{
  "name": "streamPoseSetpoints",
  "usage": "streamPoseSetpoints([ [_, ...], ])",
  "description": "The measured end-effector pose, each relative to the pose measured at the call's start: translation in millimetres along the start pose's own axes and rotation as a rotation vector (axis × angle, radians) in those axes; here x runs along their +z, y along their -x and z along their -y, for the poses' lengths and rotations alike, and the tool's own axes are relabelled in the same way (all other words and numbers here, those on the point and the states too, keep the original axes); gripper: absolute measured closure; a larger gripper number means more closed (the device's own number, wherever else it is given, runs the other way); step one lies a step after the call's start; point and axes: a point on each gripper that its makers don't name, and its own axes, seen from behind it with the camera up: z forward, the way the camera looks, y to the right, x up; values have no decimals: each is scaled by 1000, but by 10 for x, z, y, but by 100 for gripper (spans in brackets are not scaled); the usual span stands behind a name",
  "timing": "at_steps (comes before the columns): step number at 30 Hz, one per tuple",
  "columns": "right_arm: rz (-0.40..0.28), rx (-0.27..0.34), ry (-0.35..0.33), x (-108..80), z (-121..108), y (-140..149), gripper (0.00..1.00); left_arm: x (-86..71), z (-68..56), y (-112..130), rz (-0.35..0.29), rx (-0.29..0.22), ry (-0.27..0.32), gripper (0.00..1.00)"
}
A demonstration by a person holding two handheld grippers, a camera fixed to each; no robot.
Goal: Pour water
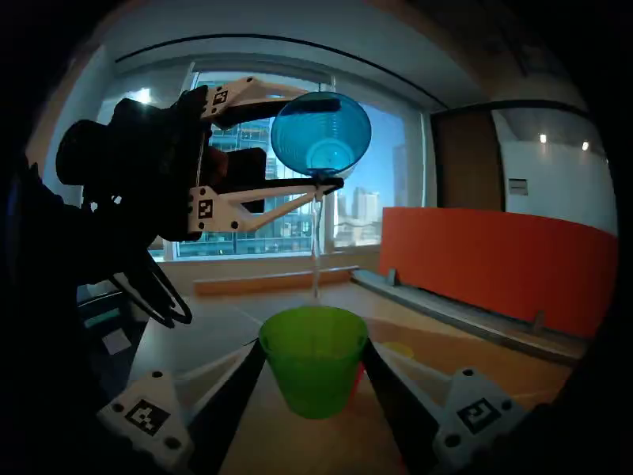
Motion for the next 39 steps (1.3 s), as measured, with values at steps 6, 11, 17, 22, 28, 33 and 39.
streamPoseSetpoints([
  [6, -3, 1, 1, 0, -4, -4, 10, -30, -7, -20, 3, 20, -3, 15],
  [11, -2, -1, 3, -7, -7, -4, 10, -52, -11, -51, -1, 35, -5, 15],
  [17, -3, 0, 4, -20, -13, -14, 10, -48, 3, -81, -7, 55, -9, 15],
  [22, -4, -2, 4, -17, -8, -23, 10, -50, 3, -90, -10, 72, -9, 15],
  [28, -4, -2, 4, -19, -3, -26, 10, -55, -17, -112, -13, 77, -12, 15],
  [33, -6, -2, 5, -26, -10, -26, 10, -65, -22, -128, -16, 77, -17, 15],
  [39, -5, -4, 7, -33, -16, -24, 10, -62, -54, -146, -20, 78, -13, 15],
])
